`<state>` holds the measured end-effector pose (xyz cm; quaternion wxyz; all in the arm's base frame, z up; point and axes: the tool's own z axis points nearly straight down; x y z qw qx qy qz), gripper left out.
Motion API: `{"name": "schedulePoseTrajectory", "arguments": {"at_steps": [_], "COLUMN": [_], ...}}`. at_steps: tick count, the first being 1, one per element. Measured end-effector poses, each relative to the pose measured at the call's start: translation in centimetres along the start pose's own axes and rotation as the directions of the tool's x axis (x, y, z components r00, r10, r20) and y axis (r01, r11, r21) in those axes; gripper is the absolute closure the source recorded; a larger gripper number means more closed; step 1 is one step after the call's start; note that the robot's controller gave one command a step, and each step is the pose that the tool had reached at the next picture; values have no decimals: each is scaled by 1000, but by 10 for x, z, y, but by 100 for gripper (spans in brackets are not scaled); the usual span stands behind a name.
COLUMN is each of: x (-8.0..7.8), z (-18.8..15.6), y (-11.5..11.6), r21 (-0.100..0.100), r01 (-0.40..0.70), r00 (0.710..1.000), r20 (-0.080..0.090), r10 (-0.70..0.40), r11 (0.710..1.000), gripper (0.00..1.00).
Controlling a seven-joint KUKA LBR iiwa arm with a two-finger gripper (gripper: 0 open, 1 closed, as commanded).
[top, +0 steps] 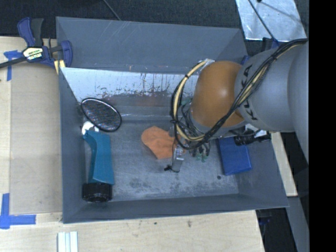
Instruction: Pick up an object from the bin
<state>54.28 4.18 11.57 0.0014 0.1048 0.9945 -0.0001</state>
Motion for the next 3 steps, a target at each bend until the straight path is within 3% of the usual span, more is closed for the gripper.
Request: {"name": "schedulePoseTrajectory", "arguments": {"at_steps": [1,2,3], "x": [-6,-6,17], "z": [28,28,-178], "y": [8,8,-14], "r21": [1,1,0], "r01": [-71,-71,-83], "r00": [997,997,997], "r20": [-3,-3,-1], "r10": [71,71,83], "r11": [997,997,997], "gripper": [100,100,100]}}
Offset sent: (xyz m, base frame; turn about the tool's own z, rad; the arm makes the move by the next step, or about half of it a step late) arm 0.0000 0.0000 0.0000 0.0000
